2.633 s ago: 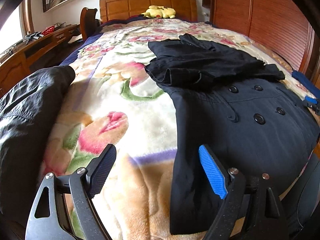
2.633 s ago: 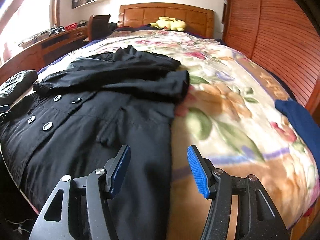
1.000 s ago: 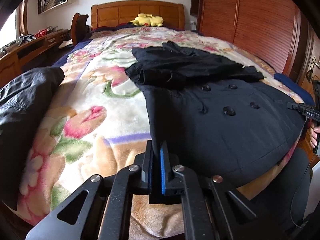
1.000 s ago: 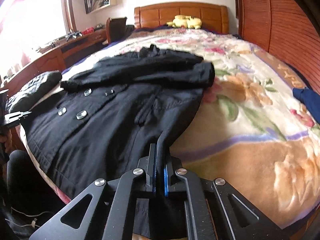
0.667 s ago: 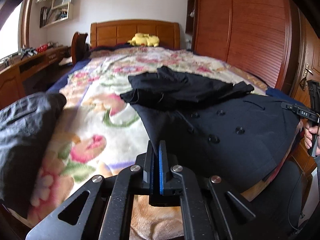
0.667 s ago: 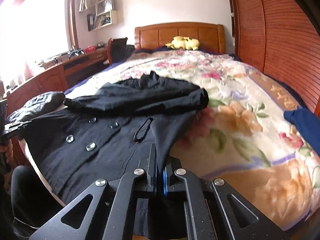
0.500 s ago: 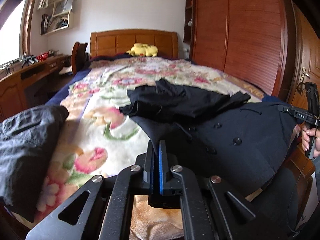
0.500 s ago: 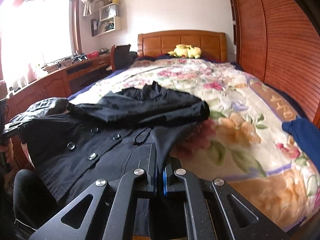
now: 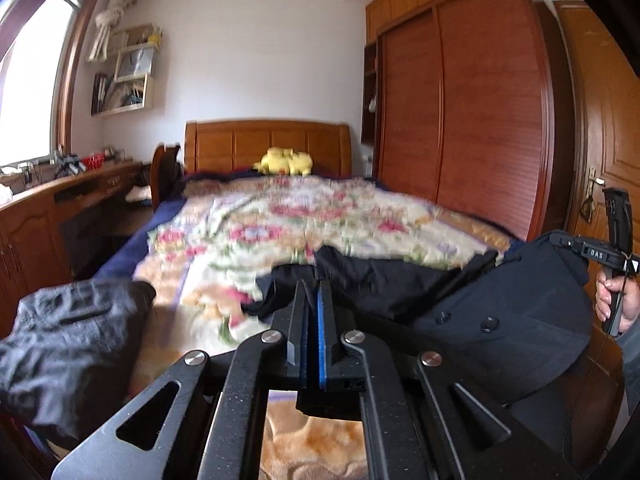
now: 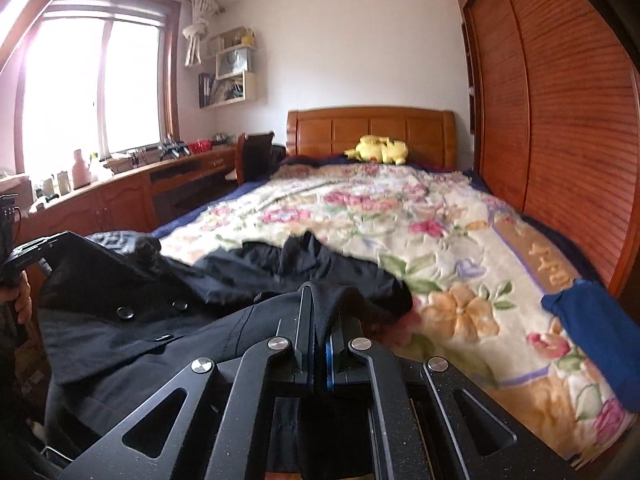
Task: Fold large clothes
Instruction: 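Lift the hem with both grippers and fold it over toward the collar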
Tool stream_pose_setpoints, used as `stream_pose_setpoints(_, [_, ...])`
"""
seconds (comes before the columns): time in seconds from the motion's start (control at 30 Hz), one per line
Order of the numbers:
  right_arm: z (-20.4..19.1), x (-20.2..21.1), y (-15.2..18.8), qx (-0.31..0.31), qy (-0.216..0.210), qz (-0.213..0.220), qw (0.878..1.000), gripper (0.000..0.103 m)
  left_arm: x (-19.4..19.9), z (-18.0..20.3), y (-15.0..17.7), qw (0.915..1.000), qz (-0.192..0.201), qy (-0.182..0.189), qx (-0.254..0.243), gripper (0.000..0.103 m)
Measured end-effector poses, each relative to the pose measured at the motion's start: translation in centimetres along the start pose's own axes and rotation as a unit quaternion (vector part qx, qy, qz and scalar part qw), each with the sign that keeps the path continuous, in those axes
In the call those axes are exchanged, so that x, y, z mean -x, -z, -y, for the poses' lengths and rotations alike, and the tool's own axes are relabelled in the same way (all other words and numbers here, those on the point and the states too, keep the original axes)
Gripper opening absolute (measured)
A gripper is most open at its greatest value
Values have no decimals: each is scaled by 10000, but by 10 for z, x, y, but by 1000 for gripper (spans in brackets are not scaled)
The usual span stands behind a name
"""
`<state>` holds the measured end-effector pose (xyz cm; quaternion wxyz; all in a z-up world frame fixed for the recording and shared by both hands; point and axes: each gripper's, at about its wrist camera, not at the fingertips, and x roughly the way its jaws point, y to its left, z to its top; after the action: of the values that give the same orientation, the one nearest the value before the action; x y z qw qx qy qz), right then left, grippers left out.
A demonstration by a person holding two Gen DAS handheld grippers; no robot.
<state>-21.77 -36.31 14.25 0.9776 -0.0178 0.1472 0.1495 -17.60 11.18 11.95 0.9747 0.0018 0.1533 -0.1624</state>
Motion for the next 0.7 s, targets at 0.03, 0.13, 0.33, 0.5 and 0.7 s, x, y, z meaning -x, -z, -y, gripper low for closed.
stream_pose_setpoints(0.03, [1, 7, -3, 2, -10, 74, 10000, 3, 6, 0, -7, 9999, 123, 2, -2, 4])
stream_pose_setpoints(0.13, [4, 26, -7, -8, -44, 302, 9995, 3, 20, -3, -24, 9992, 395, 23, 5, 4])
stream_pose_setpoints(0.33, [13, 29, -15, 56, 73, 494, 9987, 3, 1, -14, -36, 9989, 468, -40, 17, 4])
stream_pose_setpoints(0.5, [16, -23, 3, 128, 133, -13, 9998, 3, -44, -25, -17, 9998, 102, -109, 121, 4])
stream_pose_setpoints(0.7, [24, -90, 24, 103, 155, -530, 9984, 3, -103, -43, 10, 9986, -341, -241, 331, 4])
